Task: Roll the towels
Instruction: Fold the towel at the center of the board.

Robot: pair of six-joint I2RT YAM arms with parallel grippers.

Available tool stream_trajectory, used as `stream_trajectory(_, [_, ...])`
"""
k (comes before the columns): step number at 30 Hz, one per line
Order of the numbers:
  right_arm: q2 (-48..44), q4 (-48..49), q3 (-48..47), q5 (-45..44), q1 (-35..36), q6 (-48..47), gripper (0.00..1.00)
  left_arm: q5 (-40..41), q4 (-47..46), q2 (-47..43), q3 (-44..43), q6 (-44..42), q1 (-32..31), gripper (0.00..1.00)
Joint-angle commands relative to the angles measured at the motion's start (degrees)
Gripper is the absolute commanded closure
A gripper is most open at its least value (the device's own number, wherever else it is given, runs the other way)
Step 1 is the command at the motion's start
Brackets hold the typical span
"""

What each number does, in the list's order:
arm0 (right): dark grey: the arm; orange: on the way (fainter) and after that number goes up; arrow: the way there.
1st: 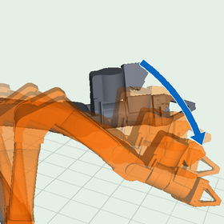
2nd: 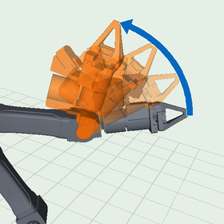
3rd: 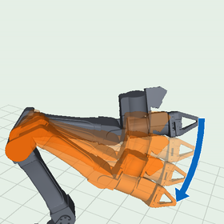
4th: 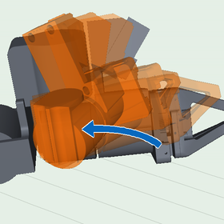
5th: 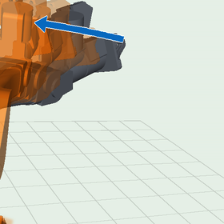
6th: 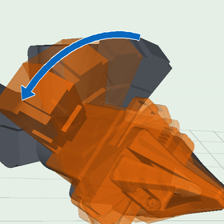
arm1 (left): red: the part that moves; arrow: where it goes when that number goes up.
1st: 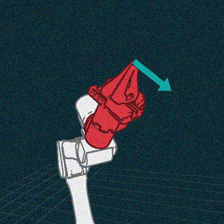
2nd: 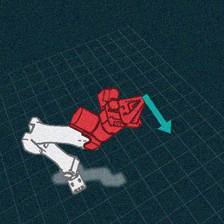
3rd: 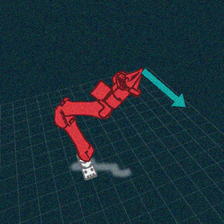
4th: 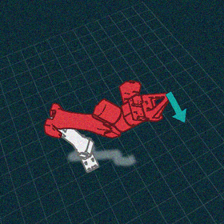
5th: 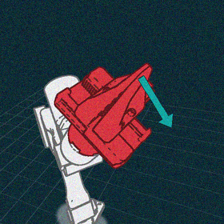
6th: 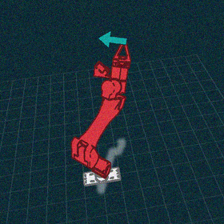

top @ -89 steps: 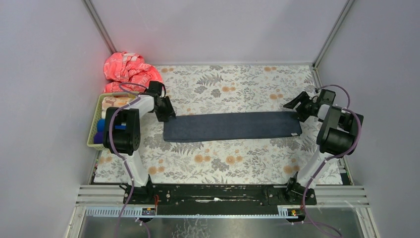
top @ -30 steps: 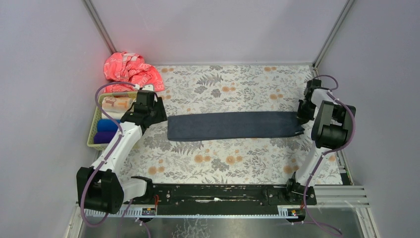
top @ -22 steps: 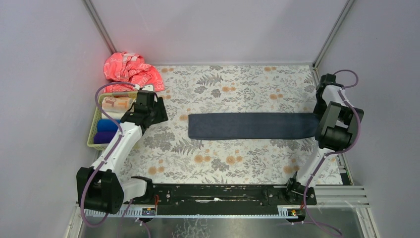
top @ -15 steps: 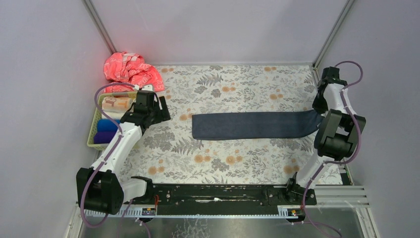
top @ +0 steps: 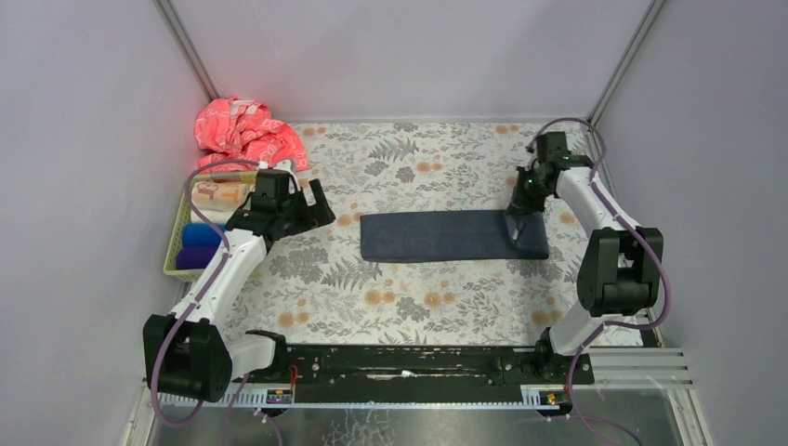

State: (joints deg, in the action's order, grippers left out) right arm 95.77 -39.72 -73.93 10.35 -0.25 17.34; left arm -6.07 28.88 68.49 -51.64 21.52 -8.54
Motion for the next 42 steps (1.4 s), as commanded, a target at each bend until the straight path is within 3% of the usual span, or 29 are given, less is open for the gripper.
stream_trajectory(1, [-3.7,3.4,-0.7,9.0,7.7,5.6,1.0,-3.6,-3.2,-0.9,0.3,3.3,0.2,0.0])
stream_trajectory(17, [7.2,11.5,-9.8,8.9,29.4,19.5,1.0,-15.0,-9.9,2.9,4.4,9.3,-0.2,0.0])
stream_trajectory(25, [13.2,12.4,-16.5,8.7,34.0,23.6,1.0,-17.9,-13.2,5.1,5.7,10.0,-0.5,0.0])
stream_trajectory(42, [20.6,16.0,-21.6,10.5,38.6,28.0,1.0,-17.7,-13.6,7.1,6.2,9.5,-0.7,0.0])
